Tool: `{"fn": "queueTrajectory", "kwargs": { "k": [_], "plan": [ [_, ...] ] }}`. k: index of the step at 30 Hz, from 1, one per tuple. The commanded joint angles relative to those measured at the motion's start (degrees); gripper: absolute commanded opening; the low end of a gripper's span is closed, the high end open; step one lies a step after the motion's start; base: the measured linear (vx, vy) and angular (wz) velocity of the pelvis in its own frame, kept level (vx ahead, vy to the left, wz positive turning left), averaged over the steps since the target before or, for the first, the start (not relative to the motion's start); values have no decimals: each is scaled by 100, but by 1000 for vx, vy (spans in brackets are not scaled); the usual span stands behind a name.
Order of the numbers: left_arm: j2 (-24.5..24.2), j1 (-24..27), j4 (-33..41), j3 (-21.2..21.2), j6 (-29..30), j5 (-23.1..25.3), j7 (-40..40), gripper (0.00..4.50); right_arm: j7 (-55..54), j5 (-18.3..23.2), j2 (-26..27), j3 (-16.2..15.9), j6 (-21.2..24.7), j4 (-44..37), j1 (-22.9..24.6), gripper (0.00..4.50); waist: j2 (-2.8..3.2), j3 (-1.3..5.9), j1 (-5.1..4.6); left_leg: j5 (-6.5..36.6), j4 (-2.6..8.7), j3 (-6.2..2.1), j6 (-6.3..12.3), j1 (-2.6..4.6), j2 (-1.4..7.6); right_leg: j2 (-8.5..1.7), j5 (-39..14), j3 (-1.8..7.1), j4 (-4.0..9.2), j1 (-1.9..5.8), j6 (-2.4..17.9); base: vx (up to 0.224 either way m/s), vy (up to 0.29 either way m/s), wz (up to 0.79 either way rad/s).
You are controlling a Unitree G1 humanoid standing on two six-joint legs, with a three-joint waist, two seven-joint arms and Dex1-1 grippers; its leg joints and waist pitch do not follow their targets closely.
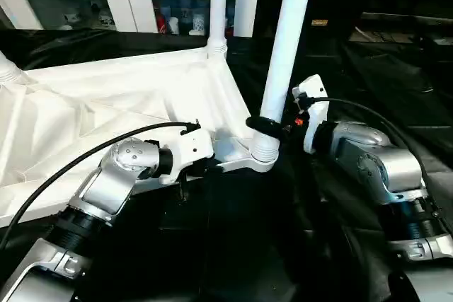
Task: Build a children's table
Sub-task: Insert table leg to table base
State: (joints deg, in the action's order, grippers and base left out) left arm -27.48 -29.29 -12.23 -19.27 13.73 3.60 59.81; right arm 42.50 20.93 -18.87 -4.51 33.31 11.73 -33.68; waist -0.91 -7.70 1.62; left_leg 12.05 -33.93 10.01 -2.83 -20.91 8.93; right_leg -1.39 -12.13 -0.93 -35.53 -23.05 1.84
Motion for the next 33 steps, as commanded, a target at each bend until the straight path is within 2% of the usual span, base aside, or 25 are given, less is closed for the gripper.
{"fn": "queueTrajectory", "kwargs": {
  "k": [1,7,8,12,15,22,23,24,25,26,27,28,31,32,33],
  "plan": [
    [-139,94,-238,-212,88,268,-4,0,3,51,36,17,28,164,86,184,15,289,1,504,445,-154,231,51,442,-685,-822,358,468,265,1419,0,0,0],
    [-123,91,-266,-190,77,265,-89,0,-55,118,180,184,-99,228,363,184,59,298,22,461,447,-154,238,53,451,-687,-544,356,453,267,1480,0,0,0],
    [-123,91,-266,-190,77,265,-89,0,-55,118,180,184,-99,228,363,184,50,296,18,478,447,-150,240,52,447,-683,-552,356,460,267,1484,0,0,0],
    [-90,39,-353,-164,34,258,-131,0,-185,144,337,352,-373,320,562,184,88,273,22,700,471,-158,170,66,454,-692,-893,360,500,249,1451,0,0,0],
    [-88,12,-398,-161,17,258,-140,0,-216,151,405,403,-502,340,662,184,85,269,25,770,485,-166,144,65,455,-697,-1031,360,514,249,1411,0,0,0],
    [-86,-96,-557,-128,-56,262,-179,0,-246,-93,534,261,-1003,323,995,184,113,226,39,931,524,-173,123,68,456,-696,-1315,365,558,221,1328,0,0,0],
    [-84,-109,-578,-118,-60,263,-194,0,-257,-127,560,234,-1084,293,1060,184,110,220,37,974,532,-177,122,70,457,-701,-1400,363,567,225,1320,0,0,0],
    [-82,-131,-613,-102,-63,259,-209,0,-279,-175,610,202,-1226,219,1176,184,142,182,46,1116,550,-182,102,81,458,-706,-1651,368,601,200,1263,0,0,0],
    [-83,-144,-634,-97,-67,256,-210,0,-288,-194,629,195,-1273,203,1205,184,151,174,58,1220,566,-185,80,100,464,-715,-1861,376,624,184,1191,0,0,0],
    [-83,-153,-649,-91,-71,255,-214,0,-296,-199,643,191,-1290,188,1230,184,139,176,52,1246,574,-185,79,105,461,-711,-1939,373,634,186,1169,0,0,0],
    [-84,-168,-669,-82,-75,254,-221,0,-313,-207,664,189,-1322,168,1270,184,167,132,61,1309,596,-203,78,92,461,-726,-2136,379,651,179,1119,0,0,0],
    [-90,-185,-691,-70,-82,249,-221,0,-346,-187,715,215,-1384,148,1338,184,170,107,62,1402,599,-205,79,102,456,-724,-2365,387,676,158,1061,0,0,0],
    [-96,-195,-699,-52,-89,244,-232,0,-395,-173,767,249,-1467,134,1407,184,176,66,67,1414,615,-213,128,97,450,-735,-2699,404,713,144,957,0,0,0],
    [-103,-215,-717,-40,-93,239,-228,0,-424,-162,796,262,-1499,130,1444,184,239,31,80,1452,621,-223,141,103,444,-746,-2922,412,737,119,892,0,0,0],
    [-105,-218,-720,-39,-93,238,-226,0,-428,-161,799,263,-1501,128,1450,184,207,33,72,1470,627,-219,154,112,444,-737,-3027,408,756,119,854,0,0,0]
  ]
}}
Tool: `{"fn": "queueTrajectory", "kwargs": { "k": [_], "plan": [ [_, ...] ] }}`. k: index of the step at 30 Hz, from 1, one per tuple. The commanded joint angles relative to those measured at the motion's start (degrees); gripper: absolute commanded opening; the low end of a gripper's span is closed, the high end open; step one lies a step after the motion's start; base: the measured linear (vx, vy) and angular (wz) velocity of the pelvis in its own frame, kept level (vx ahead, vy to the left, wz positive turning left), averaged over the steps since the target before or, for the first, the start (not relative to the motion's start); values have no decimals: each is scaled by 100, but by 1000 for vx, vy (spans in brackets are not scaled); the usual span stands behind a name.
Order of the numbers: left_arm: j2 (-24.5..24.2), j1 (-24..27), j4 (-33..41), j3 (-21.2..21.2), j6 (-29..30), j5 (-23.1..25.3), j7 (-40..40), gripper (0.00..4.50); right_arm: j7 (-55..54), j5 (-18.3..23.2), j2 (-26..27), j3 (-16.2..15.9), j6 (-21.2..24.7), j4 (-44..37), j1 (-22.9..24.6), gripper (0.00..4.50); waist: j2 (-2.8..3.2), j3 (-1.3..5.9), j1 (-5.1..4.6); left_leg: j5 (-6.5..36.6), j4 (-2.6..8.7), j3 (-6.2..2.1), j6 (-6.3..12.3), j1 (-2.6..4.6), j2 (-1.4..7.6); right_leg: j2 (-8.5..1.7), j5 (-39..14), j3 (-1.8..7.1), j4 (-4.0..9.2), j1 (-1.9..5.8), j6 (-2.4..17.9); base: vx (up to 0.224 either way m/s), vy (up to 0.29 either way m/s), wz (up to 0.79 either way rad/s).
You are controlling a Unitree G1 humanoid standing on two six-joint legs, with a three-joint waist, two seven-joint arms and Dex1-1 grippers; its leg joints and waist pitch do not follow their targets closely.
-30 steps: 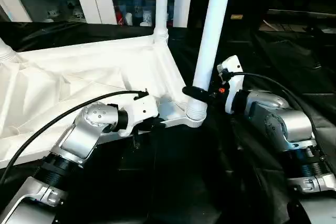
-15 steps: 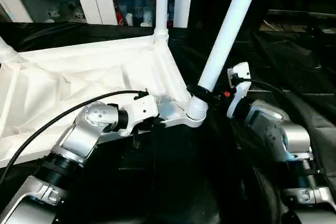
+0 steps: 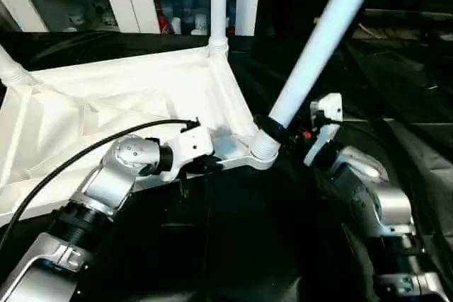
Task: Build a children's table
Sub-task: Insert table leg to table base
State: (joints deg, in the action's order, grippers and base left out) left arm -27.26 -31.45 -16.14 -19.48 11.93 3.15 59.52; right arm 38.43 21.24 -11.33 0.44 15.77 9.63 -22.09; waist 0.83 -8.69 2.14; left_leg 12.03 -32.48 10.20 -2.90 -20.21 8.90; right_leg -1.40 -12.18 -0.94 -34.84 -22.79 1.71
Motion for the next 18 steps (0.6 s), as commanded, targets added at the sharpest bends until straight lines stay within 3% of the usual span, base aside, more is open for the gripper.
{"fn": "queueTrajectory", "kwargs": {
  "k": [1,5,7,9,13,14,16,18],
  "plan": [
    [-136,-13,-342,-14,83,277,-190,0,-30,-195,54,-244,220,337,329,184,51,118,30,1455,491,-250,182,40,441,-748,-3192,414,698,93,803,0,0,0],
    [-177,-36,-384,-21,42,278,-162,0,4,-434,-50,-507,101,189,487,184,65,102,37,1201,520,-240,264,30,430,-733,-3162,396,728,105,686,0,0,0],
    [-193,-58,-409,-34,21,286,-154,0,81,-593,-169,-714,113,62,519,184,76,88,36,1020,532,-226,317,24,443,-723,-2852,381,719,102,744,0,0,0],
    [-191,-83,-436,-39,14,291,-161,0,141,-667,-236,-827,147,-16,531,184,74,75,30,1038,535,-228,317,19,442,-725,-2865,378,713,101,760,0,0,0],
    [-188,-102,-458,-40,5,309,-193,0,320,-770,-382,-1059,269,-182,498,184,34,58,7,1130,555,-241,317,16,458,-736,-3056,377,715,88,702,0,0,0],
    [-192,-86,-435,-34,11,307,-204,0,416,-792,-439,-1153,331,-219,460,184,-16,54,-10,1195,554,-236,319,15,453,-742,-3185,386,738,84,664,0,0,0],
    [-205,-51,-401,-19,12,300,-218,0,533,-842,-511,-1298,404,-231,382,184,-11,45,-10,1248,558,-253,318,27,457,-761,-3437,395,755,61,608,0,0,0],
    [-216,-5,-349,-9,25,293,-232,0,645,-908,-573,-1433,443,-175,259,184,-92,58,-26,1235,566,-255,307,19,464,-760,-3455,388,749,68,591,0,0,0]
  ]
}}
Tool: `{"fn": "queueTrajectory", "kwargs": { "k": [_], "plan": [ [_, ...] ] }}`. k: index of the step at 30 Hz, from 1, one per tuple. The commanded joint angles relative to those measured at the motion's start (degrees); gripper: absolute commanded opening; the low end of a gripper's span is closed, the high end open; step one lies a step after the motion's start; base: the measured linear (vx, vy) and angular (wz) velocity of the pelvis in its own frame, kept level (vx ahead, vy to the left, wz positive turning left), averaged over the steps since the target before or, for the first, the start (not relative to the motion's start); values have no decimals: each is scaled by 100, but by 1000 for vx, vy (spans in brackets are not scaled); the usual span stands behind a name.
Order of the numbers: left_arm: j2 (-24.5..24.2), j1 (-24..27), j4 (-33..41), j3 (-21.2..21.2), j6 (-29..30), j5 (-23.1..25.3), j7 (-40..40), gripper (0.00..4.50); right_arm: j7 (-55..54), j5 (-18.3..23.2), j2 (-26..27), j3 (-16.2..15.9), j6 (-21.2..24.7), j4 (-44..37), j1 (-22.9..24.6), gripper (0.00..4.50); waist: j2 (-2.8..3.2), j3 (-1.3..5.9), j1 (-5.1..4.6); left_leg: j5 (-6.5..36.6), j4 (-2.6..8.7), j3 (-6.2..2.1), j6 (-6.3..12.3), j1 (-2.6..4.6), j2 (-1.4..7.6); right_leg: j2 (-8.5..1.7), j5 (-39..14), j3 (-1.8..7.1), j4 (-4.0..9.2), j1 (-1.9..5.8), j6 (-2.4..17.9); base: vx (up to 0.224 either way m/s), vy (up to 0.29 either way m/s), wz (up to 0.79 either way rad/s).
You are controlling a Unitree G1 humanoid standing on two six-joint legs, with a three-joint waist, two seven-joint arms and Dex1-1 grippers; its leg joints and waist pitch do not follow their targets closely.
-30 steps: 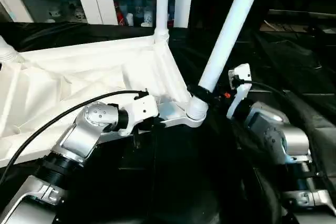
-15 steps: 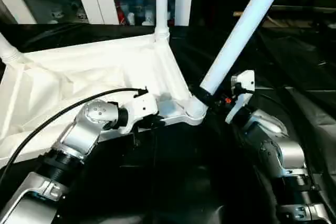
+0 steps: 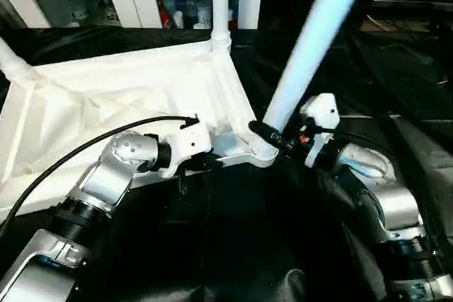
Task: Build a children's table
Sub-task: Insert table leg to table base, then rotate leg to tighten
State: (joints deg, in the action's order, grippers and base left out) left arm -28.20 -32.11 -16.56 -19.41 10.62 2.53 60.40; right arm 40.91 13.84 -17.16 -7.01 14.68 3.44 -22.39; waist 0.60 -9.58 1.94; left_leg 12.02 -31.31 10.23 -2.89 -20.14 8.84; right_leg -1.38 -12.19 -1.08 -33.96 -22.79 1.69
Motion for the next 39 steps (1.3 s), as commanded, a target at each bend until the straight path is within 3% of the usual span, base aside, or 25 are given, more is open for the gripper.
{"fn": "queueTrajectory", "kwargs": {
  "k": [1,7,11,14,17,19,20,24,25,27,28,31,37,39],
  "plan": [
    [-123,69,-296,-16,160,354,-323,0,414,-172,4,-702,562,459,265,184,-45,137,0,1232,449,-262,300,17,475,-766,-3420,407,652,54,607,0,0,0],
    [-186,188,-155,12,191,311,-327,0,592,-105,-23,-762,795,624,36,184,-166,167,-6,1130,443,-239,285,35,503,-778,-3094,408,629,66,719,0,0,0],
    [-221,240,-101,50,170,267,-294,0,620,-150,-19,-750,748,752,23,184,-161,187,1,1078,432,-229,280,36,496,-778,-2992,411,622,74,751,0,0,0],
    [-241,268,-46,55,112,170,-178,0,633,-156,-11,-722,714,803,38,184,-155,224,0,981,430,-226,272,28,503,-767,-2638,400,583,107,840,0,0,0],
    [-288,314,32,38,89,76,-10,0,651,-212,0,-724,592,850,52,184,-159,242,-13,920,426,-232,276,-24,484,-762,-2469,389,549,157,913,0,0,0],
    [-292,308,26,38,95,81,-11,0,660,-212,7,-727,568,860,41,184,-156,253,-5,853,412,-215,294,-1,487,-748,-2325,390,546,144,939,0,0,0],
    [-307,293,-8,30,117,93,10,0,629,-225,37,-730,553,887,19,184,-120,265,2,819,400,-207,297,16,486,-744,-2176,396,532,146,996,0,0,0],
    [-277,280,-39,75,303,107,-89,0,381,-311,133,-669,546,976,-8,184,-128,274,-5,827,392,-192,265,23,480,-736,-2013,389,521,157,1112,0,0,0],
    [-110,264,24,192,724,114,-457,0,-535,-493,481,-380,566,1264,-64,184,-102,267,-10,871,402,-199,215,21,481,-737,-2108,389,520,157,1120,0,0,0],
    [-75,278,71,214,808,94,-524,0,-688,-516,548,-333,576,1291,-60,184,-114,261,-32,982,417,-230,90,-10,458,-751,-2506,378,542,177,1036,0,0,0],
    [123,331,251,285,1138,61,-813,0,-1074,-544,754,-233,634,1322,-29,184,-102,259,-19,1073,426,-240,67,2,460,-762,-2812,382,572,162,915,0,0,0],
    [399,393,442,337,1549,81,-1227,0,-1527,-646,980,-158,652,1428,-14,184,-68,254,-24,1339,446,-243,2,56,495,-750,-3054,398,605,95,830,0,0,0],
    [1326,389,428,250,2261,252,-2154,0,-2646,-742,1626,170,699,2298,-414,184,-62,311,-48,1195,441,-224,-32,43,487,-720,-2134,378,553,131,988,0,0,0],
    [1545,338,444,168,2419,307,-2314,0,-2902,-762,1774,235,679,2614,-576,184,-108,332,-52,1192,429,-205,-21,59,483,-715,-1942,383,549,135,1018,0,0,0]
  ]
}}
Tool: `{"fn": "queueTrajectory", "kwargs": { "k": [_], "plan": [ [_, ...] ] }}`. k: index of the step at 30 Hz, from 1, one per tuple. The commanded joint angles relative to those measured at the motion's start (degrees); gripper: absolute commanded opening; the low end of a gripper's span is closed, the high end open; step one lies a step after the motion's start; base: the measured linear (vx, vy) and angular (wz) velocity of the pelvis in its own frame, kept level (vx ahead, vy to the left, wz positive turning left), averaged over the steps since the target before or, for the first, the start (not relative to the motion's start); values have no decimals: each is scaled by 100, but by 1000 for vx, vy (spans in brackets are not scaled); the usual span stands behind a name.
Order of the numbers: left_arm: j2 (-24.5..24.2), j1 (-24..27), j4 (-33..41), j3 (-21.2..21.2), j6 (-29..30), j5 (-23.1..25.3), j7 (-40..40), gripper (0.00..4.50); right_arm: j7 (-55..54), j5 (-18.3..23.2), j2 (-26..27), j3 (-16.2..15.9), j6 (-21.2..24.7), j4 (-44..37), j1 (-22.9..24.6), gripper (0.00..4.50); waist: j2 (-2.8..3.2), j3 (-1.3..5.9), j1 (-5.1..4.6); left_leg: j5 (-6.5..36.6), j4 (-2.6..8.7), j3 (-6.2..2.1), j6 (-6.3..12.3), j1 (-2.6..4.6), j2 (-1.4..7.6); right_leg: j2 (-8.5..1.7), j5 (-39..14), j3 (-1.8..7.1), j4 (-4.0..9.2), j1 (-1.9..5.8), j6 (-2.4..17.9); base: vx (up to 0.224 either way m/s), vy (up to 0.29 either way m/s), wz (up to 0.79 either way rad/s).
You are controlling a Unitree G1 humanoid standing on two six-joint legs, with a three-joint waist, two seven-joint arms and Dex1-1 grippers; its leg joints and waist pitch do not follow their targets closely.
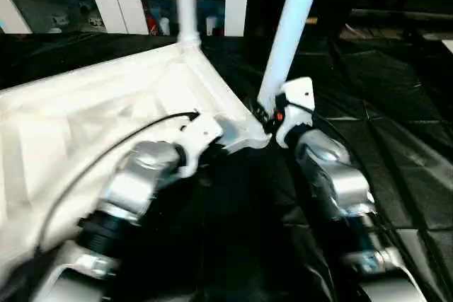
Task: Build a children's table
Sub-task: Rotate leg to tighten
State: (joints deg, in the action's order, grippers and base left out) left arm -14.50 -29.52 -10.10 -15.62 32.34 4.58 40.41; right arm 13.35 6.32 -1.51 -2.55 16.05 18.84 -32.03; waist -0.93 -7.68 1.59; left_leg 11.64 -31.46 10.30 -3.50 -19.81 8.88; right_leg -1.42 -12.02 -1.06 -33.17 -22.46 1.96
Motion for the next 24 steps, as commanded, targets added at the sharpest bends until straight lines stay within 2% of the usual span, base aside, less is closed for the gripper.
{"fn": "queueTrajectory", "kwargs": {
  "k": [1,2,3,4,5,7,11,15,18,20,21,22,24],
  "plan": [
    [373,10,-174,-265,396,155,-479,0,-353,-80,312,-214,485,1330,249,184,15,146,-23,1220,443,-207,53,16,470,-711,-1915,381,466,106,995,0,0,0],
    [399,0,-166,-270,423,163,-505,0,-378,-92,325,-219,475,1358,233,184,49,121,-22,1308,458,-220,34,25,476,-712,-2022,379,472,89,985,0,0,0],
    [470,-50,-168,-267,481,169,-568,0,-439,-93,383,-212,511,1424,177,184,4,126,-14,1460,450,-212,40,50,462,-709,-2234,382,505,84,890,0,0,0],
    [493,-68,-171,-264,499,168,-588,0,-458,-85,409,-203,538,1444,157,184,18,118,-3,1530,463,-226,35,54,464,-720,-2364,386,510,82,846,0,0,0],
    [502,-92,-165,-290,551,213,-616,0,-477,-117,459,-201,571,1482,114,184,-16,125,-5,1751,485,-256,13,74,469,-725,-2752,383,542,72,698,0,0,0],
    [466,-85,-156,-325,588,286,-633,0,-495,-164,511,-199,578,1521,67,184,-15,157,-9,1651,491,-265,13,48,468,-727,-2621,385,527,89,632,0,0,0],
    [398,-40,-125,-301,619,314,-651,0,-497,-185,554,-171,548,1581,4,184,-32,161,0,1616,488,-248,52,56,464,-717,-2480,389,528,77,627,0,0,0],
    [359,-38,-136,-210,667,342,-751,0,-549,-203,583,-107,391,1778,-122,184,-19,148,-11,1722,499,-263,54,50,460,-731,-2798,387,551,64,591,0,0,0],
    [324,-53,-145,-190,670,351,-747,0,-424,-184,581,-108,199,1767,-149,184,-31,150,-20,1814,505,-280,47,44,456,-737,-3097,384,582,48,469,0,0,0],
    [300,-57,-146,-190,647,350,-727,0,-330,-68,610,-27,177,1671,-139,184,-19,152,-19,1819,509,-277,61,46,460,-719,-2996,386,577,35,457,0,0,0],
    [285,-57,-147,-190,620,358,-710,0,-311,-56,615,4,157,1609,-137,240,-23,160,-14,1778,509,-269,66,47,460,-710,-2873,386,568,37,479,0,0,0],
    [271,-58,-148,-186,582,359,-693,0,-281,-44,611,18,138,1538,-137,254,-8,164,-4,1744,505,-255,66,62,467,-704,-2694,389,563,28,524,0,0,0],
    [238,-64,-150,-164,443,338,-652,0,-132,5,582,8,114,1344,-146,254,-1,201,8,1580,479,-230,91,55,460,-698,-2273,397,536,59,647,0,0,0]
  ]
}}
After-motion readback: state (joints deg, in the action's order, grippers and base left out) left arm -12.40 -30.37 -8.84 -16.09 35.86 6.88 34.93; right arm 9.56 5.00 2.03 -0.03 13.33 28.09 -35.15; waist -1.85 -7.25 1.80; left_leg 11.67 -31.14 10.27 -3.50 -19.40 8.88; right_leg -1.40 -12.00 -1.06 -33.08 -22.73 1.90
